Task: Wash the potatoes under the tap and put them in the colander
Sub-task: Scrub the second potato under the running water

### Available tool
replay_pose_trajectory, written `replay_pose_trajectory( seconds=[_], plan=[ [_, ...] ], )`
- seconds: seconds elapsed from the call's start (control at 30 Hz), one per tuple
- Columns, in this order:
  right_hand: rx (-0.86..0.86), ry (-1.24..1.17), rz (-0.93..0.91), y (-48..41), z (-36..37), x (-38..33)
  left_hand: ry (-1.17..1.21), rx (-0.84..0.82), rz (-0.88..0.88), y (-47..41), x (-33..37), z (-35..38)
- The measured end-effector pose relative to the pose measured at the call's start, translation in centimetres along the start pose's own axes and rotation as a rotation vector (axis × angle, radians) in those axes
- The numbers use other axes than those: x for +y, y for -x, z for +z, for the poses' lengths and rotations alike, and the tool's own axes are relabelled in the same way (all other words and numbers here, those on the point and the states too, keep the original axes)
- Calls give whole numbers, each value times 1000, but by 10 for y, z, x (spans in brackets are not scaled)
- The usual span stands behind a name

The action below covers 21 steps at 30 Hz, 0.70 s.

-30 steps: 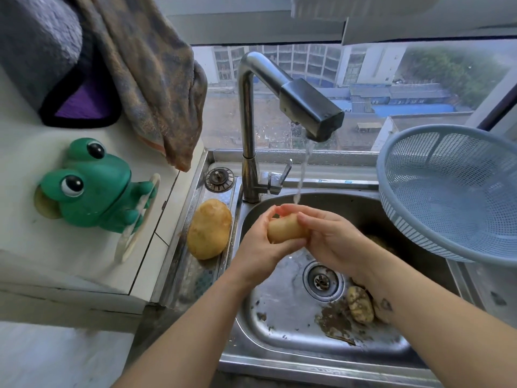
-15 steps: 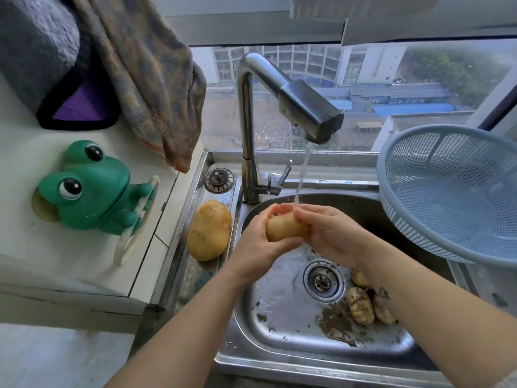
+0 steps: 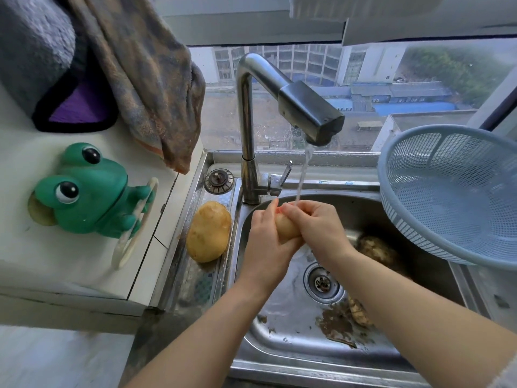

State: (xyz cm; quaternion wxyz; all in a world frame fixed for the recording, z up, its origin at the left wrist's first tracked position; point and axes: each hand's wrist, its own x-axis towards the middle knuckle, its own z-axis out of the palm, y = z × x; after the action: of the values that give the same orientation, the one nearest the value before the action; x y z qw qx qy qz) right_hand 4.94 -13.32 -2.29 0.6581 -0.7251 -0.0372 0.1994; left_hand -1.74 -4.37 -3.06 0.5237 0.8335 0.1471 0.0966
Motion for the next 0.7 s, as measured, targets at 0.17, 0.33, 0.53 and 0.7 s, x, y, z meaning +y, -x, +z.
replay_pose_trajectory(
  seconds=[0.17,0.33,0.53,0.7],
  plan=[
    [-256,-280,235,-3,-13,-9,68,-41,-9,-3,-12,-9],
    [-274,-319,209,2,-17,-4,450,-166,-187,-1,-7,-8],
    [-232,-112,-52,10,-15,3,746,-173,-548,-6,2,7],
    [-218,-75,-106,6,-11,1,803,-232,-707,-14,4,8]
  ],
)
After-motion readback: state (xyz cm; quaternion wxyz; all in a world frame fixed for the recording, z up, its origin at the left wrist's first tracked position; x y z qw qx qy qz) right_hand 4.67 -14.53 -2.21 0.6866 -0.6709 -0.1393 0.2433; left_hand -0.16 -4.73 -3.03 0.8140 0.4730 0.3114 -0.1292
